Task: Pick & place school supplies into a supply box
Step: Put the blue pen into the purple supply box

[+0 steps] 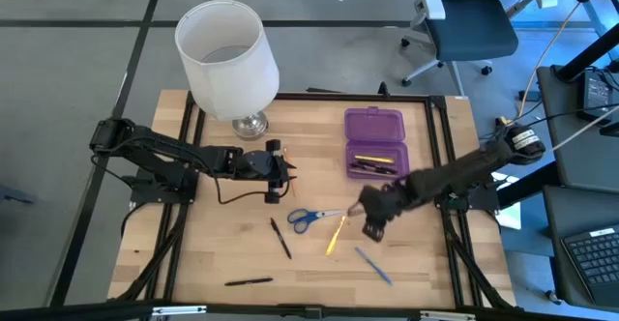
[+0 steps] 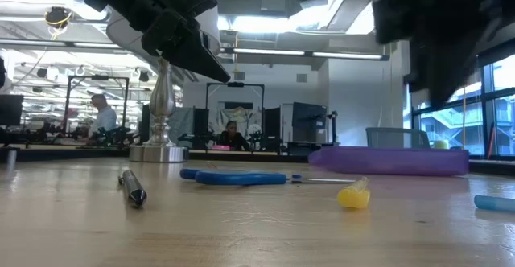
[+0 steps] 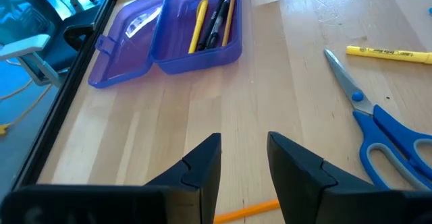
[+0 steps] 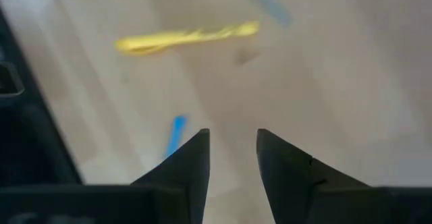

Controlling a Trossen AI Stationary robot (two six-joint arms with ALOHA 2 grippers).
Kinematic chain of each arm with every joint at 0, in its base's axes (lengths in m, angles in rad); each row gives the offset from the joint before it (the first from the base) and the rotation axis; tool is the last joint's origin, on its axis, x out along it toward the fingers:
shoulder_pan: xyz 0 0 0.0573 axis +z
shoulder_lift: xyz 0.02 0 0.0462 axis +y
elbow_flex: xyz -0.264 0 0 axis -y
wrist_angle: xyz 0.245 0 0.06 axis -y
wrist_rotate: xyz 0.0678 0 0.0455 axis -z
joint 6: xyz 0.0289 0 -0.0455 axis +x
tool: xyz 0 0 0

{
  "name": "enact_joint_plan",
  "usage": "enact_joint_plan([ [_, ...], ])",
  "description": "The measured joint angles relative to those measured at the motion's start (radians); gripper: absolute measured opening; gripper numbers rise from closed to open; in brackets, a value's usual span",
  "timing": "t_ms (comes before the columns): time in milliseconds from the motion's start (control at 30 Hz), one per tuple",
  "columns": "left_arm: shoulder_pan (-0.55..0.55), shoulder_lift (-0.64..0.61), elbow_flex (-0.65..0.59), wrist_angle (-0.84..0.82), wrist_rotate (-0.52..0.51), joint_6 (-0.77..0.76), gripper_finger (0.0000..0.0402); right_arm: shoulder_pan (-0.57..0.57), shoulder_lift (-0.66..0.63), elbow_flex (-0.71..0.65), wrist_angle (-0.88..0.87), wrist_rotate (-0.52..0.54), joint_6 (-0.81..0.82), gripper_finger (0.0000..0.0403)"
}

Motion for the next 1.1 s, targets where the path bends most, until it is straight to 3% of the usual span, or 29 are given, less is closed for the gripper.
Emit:
enact_joint_plan([
  [333,0.0,0.0,0.0,0.049,0.0,0.013,0.0112,0.279,0.047,0.024,0.067,0.037,0.458,0.0126],
  [467,0.0,0.0,0.0,0.086,0.0,0.012,0.0111,0.331,0.149,0.121,0.017,0.038,0.501,0.0126],
  [733,0.0,0.0,0.0,0.138,0.0,-0.011,0.0109,0.392,0.396,0.361,-0.319,0.004,0.526,0.0126],
  [1100,0.0,0.0,0.0,0.136,0.0,-0.075,0.0108,0.439,0.511,0.41,-0.263,0.001,0.554,0.0127],
])
